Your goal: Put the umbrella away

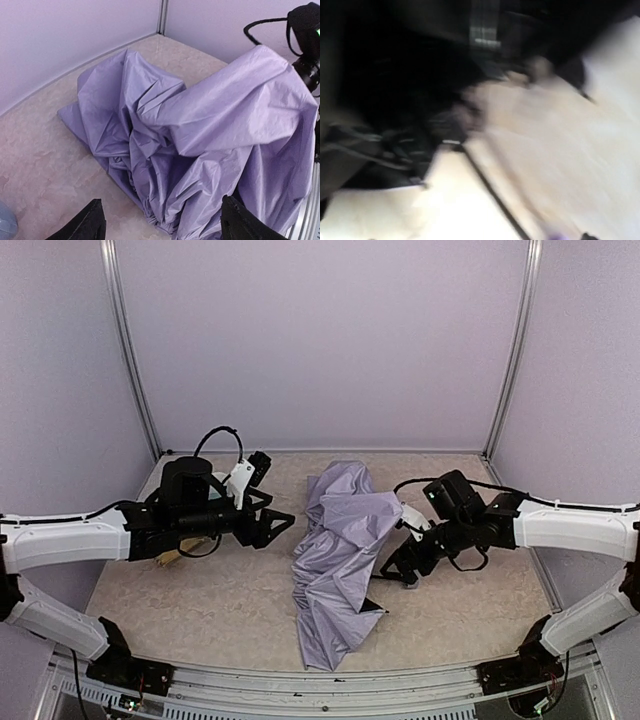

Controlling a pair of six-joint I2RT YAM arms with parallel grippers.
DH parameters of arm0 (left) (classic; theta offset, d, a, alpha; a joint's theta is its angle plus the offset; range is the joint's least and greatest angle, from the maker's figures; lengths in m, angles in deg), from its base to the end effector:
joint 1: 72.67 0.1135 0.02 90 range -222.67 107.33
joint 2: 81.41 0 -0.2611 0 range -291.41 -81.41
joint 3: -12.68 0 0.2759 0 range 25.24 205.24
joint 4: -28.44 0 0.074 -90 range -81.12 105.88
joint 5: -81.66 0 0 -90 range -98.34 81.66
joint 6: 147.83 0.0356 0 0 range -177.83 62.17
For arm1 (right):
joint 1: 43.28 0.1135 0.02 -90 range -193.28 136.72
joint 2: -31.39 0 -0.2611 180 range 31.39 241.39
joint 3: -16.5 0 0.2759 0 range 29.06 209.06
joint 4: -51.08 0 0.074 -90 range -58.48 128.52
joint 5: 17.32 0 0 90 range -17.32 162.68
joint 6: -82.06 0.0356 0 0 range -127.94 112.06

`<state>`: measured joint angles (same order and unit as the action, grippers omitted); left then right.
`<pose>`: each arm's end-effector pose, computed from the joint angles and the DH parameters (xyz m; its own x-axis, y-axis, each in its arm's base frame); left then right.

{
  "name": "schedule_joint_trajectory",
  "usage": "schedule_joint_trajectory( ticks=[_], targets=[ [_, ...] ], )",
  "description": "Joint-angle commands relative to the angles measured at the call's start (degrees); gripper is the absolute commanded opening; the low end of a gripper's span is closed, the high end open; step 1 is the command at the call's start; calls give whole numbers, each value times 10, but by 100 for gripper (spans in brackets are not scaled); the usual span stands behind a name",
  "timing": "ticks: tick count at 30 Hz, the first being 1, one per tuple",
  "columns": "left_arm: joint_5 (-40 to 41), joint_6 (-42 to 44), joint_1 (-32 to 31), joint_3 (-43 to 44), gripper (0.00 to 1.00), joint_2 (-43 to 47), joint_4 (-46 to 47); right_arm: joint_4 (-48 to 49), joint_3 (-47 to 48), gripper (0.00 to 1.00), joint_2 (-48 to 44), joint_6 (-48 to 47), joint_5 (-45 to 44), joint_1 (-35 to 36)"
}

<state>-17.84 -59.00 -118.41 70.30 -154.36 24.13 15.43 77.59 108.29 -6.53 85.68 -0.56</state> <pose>0.2137 -0.2278 0.2535 -0.2512 0.2289 -0.9405 0.8099 0.5818 -0.0747 0.2106 0.2053 0.2076 -0.5933 -0.5152 -0.6185 -0.7496 0.6336 0.1912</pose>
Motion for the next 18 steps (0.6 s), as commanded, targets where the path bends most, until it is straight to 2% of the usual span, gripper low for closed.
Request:
schedule_joint_trajectory(
  ticks=[1,4,8,12,18],
  targets=[
    [34,-72,13,31,73,-56,-75,-33,-18,83,-15,196,-87,-45],
    [32,-83,16,64,69,-114,-126,-47,-21,79,-9,243,-99,-51],
    [41,-75,11,99,67,-181,-173,-18,-55,73,-9,292,-69,-51],
    [37,-60,9,142,65,-247,-181,25,-69,69,24,298,-41,-51],
    [17,-32,-30,199,61,-326,-223,73,-71,61,71,286,-48,-50]
  ],
)
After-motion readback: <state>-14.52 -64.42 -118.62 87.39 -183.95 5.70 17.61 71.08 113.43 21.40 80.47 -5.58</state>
